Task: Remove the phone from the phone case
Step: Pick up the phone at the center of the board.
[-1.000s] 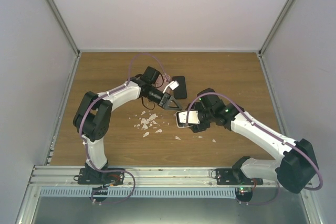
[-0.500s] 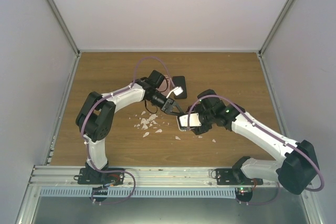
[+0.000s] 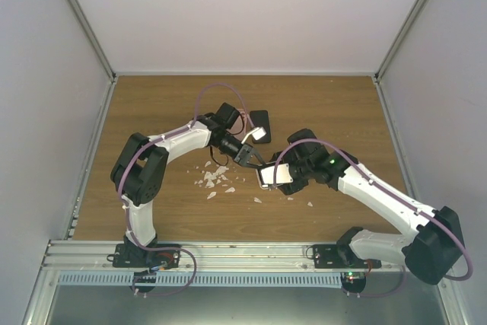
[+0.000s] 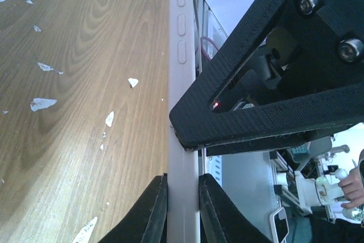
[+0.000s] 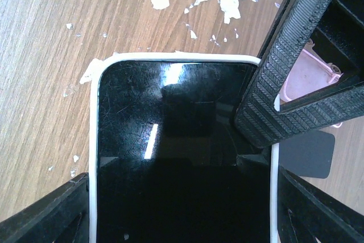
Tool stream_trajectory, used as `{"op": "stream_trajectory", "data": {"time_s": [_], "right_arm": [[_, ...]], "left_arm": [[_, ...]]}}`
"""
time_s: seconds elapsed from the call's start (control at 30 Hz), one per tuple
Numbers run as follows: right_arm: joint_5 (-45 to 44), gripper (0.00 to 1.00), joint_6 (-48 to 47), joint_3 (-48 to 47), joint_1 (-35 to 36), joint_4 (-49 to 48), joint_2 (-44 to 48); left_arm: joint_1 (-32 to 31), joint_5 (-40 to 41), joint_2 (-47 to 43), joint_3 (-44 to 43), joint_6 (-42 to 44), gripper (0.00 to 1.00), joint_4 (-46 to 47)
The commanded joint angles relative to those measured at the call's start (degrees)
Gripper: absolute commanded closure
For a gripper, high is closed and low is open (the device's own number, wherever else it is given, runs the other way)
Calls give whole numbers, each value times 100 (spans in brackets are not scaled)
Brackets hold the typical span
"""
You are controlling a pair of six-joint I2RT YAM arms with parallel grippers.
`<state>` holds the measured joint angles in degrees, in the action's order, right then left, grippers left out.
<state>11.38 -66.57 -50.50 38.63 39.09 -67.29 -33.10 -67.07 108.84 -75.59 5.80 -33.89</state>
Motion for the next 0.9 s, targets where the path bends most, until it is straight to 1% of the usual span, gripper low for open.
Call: {"op": "stream_trajectory", "data": {"time_s": [0.0, 0.13, 0.23, 0.3, 0.33, 0.37, 0.5, 0.63, 0.7, 0.87], "right_arm": [[-94, 38, -55, -298, 84, -265, 115], [-171, 36, 76, -424, 83, -289, 100], [-258, 32, 166, -480, 84, -366, 136], [-375, 22, 271, -533, 79, -453, 145], [-435, 15, 345, -584, 74, -486, 134], [-491, 11, 438, -654, 63, -528, 136], [-350, 2, 917, -1032, -40, -579, 112], [-71, 0, 1532, -1526, -143, -594, 15], [41, 0, 1833, -1806, -219, -643, -39], [509, 0, 2888, -2483, -571, -891, -119]], "left_arm": [[-30, -87, -23, -8, 91, 87, 35], [-1, -301, -224, 82, -78, 100, 228], [133, -462, -407, 152, -356, 100, 543], [298, -479, -602, 247, -551, 100, 883], [419, -501, -731, 326, -894, 100, 1150], [543, -539, -857, 418, -1149, 100, 1446], [1039, -557, -1297, 610, -1918, 100, 2413], [1371, -553, -1393, 177, -1935, 100, 2390], [1576, -575, -1406, -5, -2121, 100, 2475], [1969, -482, -1670, -128, -2889, 100, 3314]]}}
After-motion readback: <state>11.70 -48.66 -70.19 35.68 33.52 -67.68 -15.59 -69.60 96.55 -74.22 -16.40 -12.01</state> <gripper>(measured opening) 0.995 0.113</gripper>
